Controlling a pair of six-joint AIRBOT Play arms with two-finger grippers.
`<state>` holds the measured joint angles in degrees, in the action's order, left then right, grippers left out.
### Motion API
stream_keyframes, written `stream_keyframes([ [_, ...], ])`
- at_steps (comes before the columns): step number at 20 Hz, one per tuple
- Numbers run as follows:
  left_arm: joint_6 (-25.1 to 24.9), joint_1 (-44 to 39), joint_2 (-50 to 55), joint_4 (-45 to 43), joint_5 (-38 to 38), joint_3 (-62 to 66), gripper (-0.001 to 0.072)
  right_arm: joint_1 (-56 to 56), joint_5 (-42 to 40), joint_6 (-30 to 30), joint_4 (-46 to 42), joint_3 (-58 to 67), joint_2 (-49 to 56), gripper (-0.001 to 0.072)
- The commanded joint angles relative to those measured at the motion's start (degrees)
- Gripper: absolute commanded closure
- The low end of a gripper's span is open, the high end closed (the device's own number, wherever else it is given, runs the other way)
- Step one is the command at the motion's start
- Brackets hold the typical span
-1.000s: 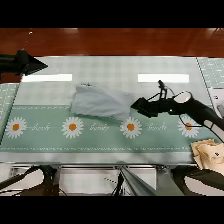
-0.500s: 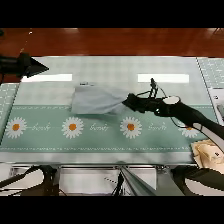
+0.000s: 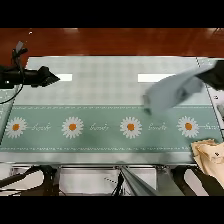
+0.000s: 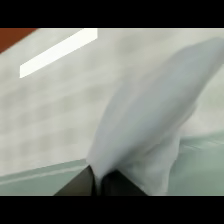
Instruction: Fold the shirts.
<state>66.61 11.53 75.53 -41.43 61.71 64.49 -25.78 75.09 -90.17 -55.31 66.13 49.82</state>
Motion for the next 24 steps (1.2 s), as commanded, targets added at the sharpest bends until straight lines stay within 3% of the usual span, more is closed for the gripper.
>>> stream_keyframes([
  [1,-0.4,-2.7,0.9,-0.2,-6.3,-1.1,0.0666,-19.4,16.1,-3.1,-15.3,4.8,-6.4,0.0688],
  [5,-2.1,-3.4,3.6,-0.2,-9.4,-1.1,0.0666,-35.5,24.6,1.7,-25.3,5.1,-7.5,0.0688],
  [9,-2.1,-3.4,7.2,-0.2,-10.6,-1.1,0.0665,-42.9,28.6,1.8,-33.4,5.1,-7.5,0.0687],
  [18,-3.2,-3.3,11.0,-0.2,-16.2,-1.1,0.0666,-43.5,31.2,1.3,-53.1,5.1,-9.6,0.0687],
  [24,-3.1,-3.3,11.0,-0.2,-23.9,-1.1,0.0666,-43.5,31.2,2.6,-56.4,5.1,-10.4,0.0687],
])
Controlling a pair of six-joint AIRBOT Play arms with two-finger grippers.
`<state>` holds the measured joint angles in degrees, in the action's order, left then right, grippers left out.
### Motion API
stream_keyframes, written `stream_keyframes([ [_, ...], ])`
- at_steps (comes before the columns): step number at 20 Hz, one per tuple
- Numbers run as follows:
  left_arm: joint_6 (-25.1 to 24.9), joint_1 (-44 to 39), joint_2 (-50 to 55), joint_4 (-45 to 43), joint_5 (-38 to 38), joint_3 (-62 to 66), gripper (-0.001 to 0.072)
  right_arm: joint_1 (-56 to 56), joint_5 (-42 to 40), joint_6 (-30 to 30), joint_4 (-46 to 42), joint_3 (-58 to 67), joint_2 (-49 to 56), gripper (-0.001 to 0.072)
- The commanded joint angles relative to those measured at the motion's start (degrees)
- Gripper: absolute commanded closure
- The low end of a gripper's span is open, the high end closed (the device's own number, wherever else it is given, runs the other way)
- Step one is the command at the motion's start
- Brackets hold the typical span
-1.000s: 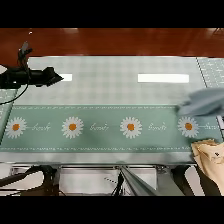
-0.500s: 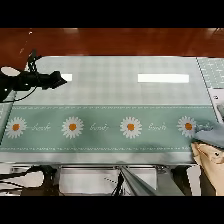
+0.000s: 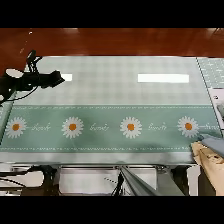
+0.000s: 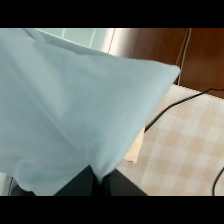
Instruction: Fold the shirts.
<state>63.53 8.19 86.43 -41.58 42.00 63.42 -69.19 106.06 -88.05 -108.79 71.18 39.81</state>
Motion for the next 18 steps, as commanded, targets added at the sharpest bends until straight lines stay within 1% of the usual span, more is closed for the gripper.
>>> stream_keyframes([
  [1,-0.1,0.0,0.1,0.0,-5.2,0.0,0.0665,0.0,0.2,0.4,-4.0,0.0,-0.7,0.0687],
  [3,-0.1,0.0,0.1,0.0,-6.4,0.0,0.0665,0.0,0.2,0.4,-4.8,0.0,-1.1,0.0682],
  [4,-0.1,0.0,0.1,0.0,-6.5,0.0,0.0665,0.0,0.2,0.4,-4.8,0.0,-1.1,0.0589],
  [6,-0.1,0.0,0.1,0.0,-6.5,0.0,0.0665,0.0,0.2,0.4,-4.8,0.0,-1.1,0.0379],
  [7,-0.1,0.0,0.1,0.0,-6.5,0.0,0.0665,0.0,0.2,0.5,-4.8,0.0,-1.1,0.0314],
  [8,-0.1,0.0,0.1,0.0,-6.4,0.0,0.0665,0.0,0.1,0.5,-4.9,0.0,-1.1,0.0298],
  [11,-0.1,0.2,0.0,0.0,-4.0,0.3,0.0655,0.0,-3.2,0.7,-3.9,0.1,-1.1,0.0298],
  [12,-0.1,0.3,0.0,0.0,-1.8,0.6,0.0572,0.0,-5.5,1.0,-1.8,0.1,-1.1,0.0298],
  [13,-0.1,0.5,-0.1,0.0,1.0,1.2,0.0428,0.0,-8.7,1.6,2.3,0.1,-1.1,0.0297],
  [14,0.0,0.7,-0.2,0.0,4.6,2.2,0.0325,0.0,-12.5,2.5,7.7,0.1,-1.0,0.0298],
  [15,0.0,0.7,-0.3,0.0,8.1,3.2,0.0308,0.0,-16.6,3.7,14.6,0.1,-0.8,0.0297],
  [17,-0.1,0.6,-1.2,0.5,14.4,5.1,0.0313,0.0,-22.9,5.0,34.3,0.0,-0.6,0.0294],
  [18,0.0,0.3,-2.5,1.6,15.5,5.2,0.0329,0.0,-24.4,6.5,44.4,0.0,-0.3,0.0294],
])
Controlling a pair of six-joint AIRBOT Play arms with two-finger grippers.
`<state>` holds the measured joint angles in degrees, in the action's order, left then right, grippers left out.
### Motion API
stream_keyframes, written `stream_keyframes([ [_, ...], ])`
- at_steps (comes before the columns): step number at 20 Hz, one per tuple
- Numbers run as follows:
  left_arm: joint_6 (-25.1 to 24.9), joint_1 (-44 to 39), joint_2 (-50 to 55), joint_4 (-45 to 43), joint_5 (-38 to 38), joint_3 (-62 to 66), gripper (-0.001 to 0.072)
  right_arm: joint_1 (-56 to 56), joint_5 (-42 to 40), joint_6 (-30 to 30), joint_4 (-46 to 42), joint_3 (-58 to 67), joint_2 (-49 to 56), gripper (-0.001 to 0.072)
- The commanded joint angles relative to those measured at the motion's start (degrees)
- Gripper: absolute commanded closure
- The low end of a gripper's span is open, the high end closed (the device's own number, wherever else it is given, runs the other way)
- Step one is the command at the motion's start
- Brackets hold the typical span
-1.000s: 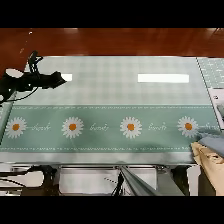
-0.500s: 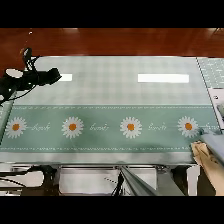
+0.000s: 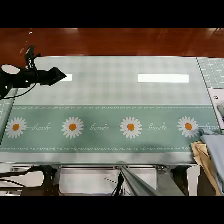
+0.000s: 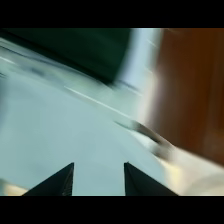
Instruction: Fold the shirts.
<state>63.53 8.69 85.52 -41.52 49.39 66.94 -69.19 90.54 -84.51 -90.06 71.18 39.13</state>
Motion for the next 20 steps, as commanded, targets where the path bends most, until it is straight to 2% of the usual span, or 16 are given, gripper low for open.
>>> stream_keyframes([
  [1,0.3,-0.5,-3.0,2.7,8.4,1.6,0.0329,0.0,-9.5,3.4,35.7,0.0,1.0,0.0294],
  [2,1.5,-1.0,-4.8,2.9,8.3,1.6,0.0329,0.6,-9.6,3.8,42.6,0.0,1.6,0.0294],
  [3,3.0,-1.7,-6.8,2.0,8.3,1.6,0.0330,3.1,-9.7,4.4,45.3,0.0,2.2,0.0294],
  [4,4.5,-2.8,-9.0,-1.2,8.2,1.6,0.0330,6.9,-9.8,5.3,44.0,0.0,2.8,0.0294],
  [7,17.9,-9.7,-15.9,-21.3,11.1,1.6,0.0329,26.6,-12.0,6.4,30.4,-2.0,6.4,0.0273],
  [10,27.8,-20.7,-20.9,-41.2,13.9,1.7,0.0325,47.0,-11.8,6.0,12.5,-3.2,13.6,0.0111],
  [11,30.2,-24.1,-21.2,-45.6,15.2,1.7,0.0307,52.1,-11.9,5.5,8.0,-3.2,16.1,0.0111],
  [12,32.1,-27.5,-20.9,-49.0,17.3,1.8,0.0150,57.0,-12.0,5.1,4.6,-3.2,18.9,0.0111],
  [13,33.9,-30.2,-20.1,-51.6,19.5,1.8,0.0037,60.3,-12.0,4.1,2.5,-3.2,21.0,0.0110],
  [16,36.5,-33.7,-18.3,-55.6,23.8,1.8,0.0036,66.9,-12.0,0.5,1.0,-3.2,25.5,0.0110],
  [19,39.0,-32.2,-17.9,-55.6,21.8,1.8,0.0027,69.1,-13.3,0.3,1.0,-3.2,26.5,0.0110],
  [20,39.2,-31.3,-17.9,-55.6,21.2,1.8,-0.0012,69.1,-13.9,0.3,1.0,-3.2,26.5,0.0111],
])
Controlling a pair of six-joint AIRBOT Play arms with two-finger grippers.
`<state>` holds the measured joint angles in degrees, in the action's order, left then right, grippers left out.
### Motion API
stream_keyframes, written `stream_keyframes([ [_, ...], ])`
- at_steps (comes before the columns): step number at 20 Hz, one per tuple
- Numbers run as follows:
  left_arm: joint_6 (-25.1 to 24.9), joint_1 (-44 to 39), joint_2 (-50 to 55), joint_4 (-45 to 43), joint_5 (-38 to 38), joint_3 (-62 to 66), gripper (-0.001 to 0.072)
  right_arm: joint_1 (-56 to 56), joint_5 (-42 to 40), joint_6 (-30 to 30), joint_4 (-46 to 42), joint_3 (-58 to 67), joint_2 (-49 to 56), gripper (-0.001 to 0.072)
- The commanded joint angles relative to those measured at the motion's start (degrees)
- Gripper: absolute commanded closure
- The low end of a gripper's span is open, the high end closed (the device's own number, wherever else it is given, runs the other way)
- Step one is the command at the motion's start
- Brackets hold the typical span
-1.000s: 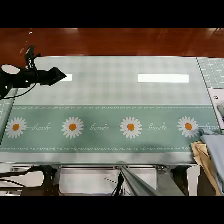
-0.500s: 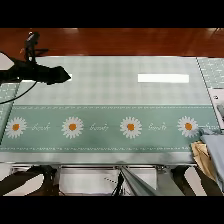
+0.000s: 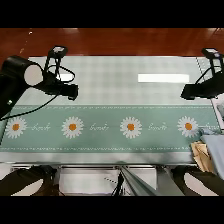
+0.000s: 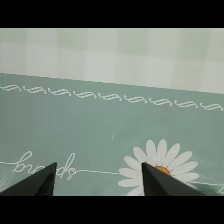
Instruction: Fold the shirts.
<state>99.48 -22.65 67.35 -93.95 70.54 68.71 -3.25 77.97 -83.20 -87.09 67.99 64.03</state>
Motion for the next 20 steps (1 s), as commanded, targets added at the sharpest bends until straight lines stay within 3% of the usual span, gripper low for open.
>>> stream_keyframes([
  [1,3.3,0.8,0.3,-3.2,-0.5,0.1,-0.0012,3.2,-1.5,-1.0,-2.1,0.0,1.6,0.0111],
  [20,3.3,1.6,0.3,-3.1,-1.1,0.0,-0.0009,3.2,-2.1,-1.0,-1.8,0.0,1.6,0.0112],
])
